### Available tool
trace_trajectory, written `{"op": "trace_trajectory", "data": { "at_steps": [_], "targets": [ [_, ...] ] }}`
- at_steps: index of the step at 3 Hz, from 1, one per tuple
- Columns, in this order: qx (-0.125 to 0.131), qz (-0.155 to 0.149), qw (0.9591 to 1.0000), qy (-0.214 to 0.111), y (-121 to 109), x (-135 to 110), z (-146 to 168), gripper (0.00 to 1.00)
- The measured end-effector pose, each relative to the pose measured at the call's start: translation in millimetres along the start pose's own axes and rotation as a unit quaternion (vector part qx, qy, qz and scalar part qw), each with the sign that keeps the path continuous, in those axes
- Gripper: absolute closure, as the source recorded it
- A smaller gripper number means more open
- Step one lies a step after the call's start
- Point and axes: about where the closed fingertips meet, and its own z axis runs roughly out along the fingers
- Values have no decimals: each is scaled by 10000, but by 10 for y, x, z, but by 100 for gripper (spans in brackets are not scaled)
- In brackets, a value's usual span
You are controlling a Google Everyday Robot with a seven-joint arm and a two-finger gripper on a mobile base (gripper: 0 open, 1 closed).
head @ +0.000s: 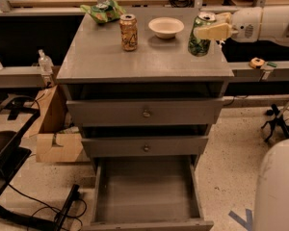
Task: Pick green can from bottom drawer and place on counter
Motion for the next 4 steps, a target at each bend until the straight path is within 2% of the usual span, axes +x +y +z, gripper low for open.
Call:
{"op": "trace_trajectory", "data": {
  "at_steps": [1,2,4],
  "targets": [
    [198,23,9998,15,-274,165,147,100],
    [215,157,9994,206,-478,586,482,97],
    [164,162,9995,201,-458,575,545,51]
  ]
}}
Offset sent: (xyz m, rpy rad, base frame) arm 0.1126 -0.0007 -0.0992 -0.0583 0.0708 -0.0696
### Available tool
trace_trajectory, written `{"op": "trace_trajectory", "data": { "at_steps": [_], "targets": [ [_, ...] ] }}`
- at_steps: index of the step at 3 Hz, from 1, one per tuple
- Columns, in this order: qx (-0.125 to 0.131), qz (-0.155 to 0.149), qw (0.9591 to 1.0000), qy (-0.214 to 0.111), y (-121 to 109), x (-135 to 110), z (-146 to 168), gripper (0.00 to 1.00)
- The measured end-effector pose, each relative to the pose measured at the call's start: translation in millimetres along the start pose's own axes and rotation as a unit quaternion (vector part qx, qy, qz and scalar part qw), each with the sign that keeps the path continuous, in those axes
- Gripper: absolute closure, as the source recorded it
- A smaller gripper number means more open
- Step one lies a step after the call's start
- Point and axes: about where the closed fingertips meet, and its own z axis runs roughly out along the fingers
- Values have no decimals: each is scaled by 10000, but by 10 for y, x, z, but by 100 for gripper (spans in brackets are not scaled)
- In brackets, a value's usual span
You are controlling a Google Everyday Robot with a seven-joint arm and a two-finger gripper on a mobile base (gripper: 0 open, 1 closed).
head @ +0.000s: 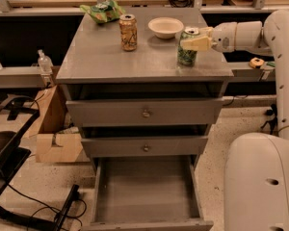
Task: Pick green can from bottom drawer and place on counter
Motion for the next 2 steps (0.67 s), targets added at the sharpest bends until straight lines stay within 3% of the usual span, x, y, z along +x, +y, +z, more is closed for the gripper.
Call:
{"op": "trace_trajectory", "data": {
  "at_steps": [1,2],
  "targets": [
    [-37,10,10000,3,10,10,58,20],
    [-59,16,10000,5,17,16,93,0]
  ]
}}
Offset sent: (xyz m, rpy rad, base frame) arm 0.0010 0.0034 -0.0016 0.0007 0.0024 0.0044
